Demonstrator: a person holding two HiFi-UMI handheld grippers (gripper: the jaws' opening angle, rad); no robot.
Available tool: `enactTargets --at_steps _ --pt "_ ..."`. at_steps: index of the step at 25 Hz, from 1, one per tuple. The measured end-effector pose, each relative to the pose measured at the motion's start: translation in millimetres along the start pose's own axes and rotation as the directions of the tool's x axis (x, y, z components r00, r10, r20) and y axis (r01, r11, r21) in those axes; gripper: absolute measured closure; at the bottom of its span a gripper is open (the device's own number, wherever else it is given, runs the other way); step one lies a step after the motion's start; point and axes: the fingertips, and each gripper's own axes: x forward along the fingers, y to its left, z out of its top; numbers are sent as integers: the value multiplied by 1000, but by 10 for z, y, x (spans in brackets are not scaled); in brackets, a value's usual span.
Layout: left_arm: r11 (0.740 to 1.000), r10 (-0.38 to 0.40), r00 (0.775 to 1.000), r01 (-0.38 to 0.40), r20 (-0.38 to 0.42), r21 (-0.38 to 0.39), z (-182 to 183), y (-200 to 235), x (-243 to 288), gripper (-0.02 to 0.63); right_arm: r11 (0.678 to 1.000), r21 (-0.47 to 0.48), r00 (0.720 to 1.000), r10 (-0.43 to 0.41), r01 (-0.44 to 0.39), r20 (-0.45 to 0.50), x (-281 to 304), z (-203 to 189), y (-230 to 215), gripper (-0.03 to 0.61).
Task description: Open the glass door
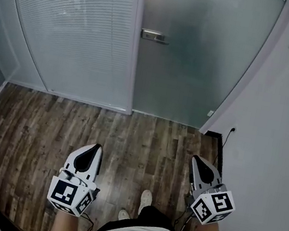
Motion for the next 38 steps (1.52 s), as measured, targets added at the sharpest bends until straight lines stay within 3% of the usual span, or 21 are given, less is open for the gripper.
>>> enactTargets --at_steps 7,19,24,28,33,38 --pt "1000 -9 1000 9 5 27 93 117 694 615 1000 10 999 -3 2 47 507 123 -447 577" --pt "999 9 999 -10 35 39 493 28 2327 614 999 29 995 39 -42 95 1524 483 -1742 577" --pt "999 16 1000 -16 12 45 442 -73 2894 614 996 43 993 70 -75 94 1907 498 -2210 577" --pt "998 22 1000 -22 -8 52 510 -18 3117 614 994 60 993 83 -88 84 2099 522 -2361 577" --pt "998 14 1000 -15 13 62 981 17 3130 614 996 60 997 70 -73 44 2143 829 -2363 577" --pt "993 -12 1000 10 19 115 611 193 3667 614 998 13 988 53 -56 146 2538 755 -2576 577"
